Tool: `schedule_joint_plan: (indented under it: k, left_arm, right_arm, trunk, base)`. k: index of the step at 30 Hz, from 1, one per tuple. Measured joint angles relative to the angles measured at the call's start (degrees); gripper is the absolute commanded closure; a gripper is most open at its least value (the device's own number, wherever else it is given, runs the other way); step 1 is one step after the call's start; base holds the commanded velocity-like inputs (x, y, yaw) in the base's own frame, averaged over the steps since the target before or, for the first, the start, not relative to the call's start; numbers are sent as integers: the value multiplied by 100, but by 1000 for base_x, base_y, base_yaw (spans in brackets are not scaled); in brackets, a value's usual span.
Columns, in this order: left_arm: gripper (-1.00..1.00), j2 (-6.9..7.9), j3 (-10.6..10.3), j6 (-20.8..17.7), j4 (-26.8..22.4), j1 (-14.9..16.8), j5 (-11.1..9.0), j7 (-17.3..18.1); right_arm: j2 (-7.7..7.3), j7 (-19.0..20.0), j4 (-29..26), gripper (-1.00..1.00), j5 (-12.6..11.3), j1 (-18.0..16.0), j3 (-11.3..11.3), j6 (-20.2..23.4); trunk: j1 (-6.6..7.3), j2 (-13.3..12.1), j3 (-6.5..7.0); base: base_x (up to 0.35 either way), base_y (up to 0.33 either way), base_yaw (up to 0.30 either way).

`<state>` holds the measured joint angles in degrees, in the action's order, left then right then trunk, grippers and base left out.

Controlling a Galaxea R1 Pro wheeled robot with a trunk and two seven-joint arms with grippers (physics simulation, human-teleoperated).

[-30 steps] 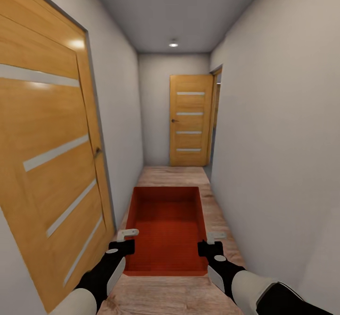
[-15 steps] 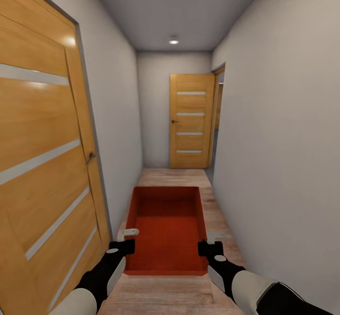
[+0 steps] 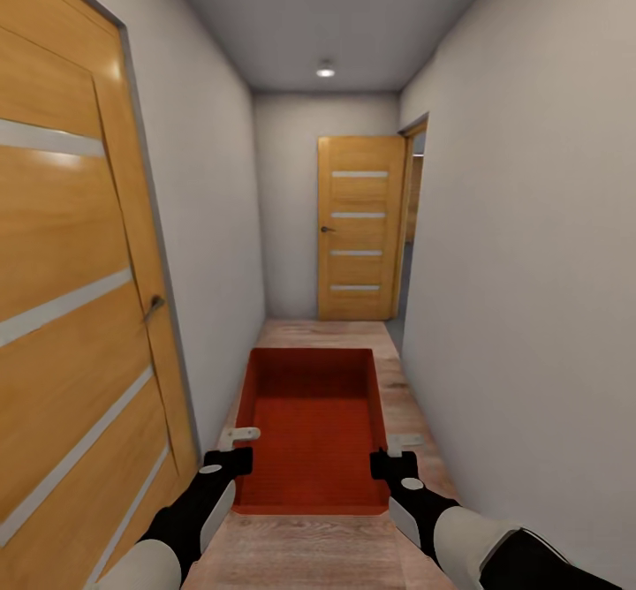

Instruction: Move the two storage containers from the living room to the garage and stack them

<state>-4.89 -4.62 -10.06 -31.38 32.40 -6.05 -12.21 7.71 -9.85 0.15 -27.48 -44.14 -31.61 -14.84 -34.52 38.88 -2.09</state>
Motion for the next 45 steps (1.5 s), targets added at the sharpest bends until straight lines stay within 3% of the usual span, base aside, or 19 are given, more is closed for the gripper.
schedule_joint_plan:
  k: [45]
  left_arm:
    - [100,5,-10,-1,-10,0,-3,0]
  right_arm:
    - [3,-1,2,100,-2,0,6,-20]
  trunk:
    - [0,0,0]
  base:
    - [323,0,0]
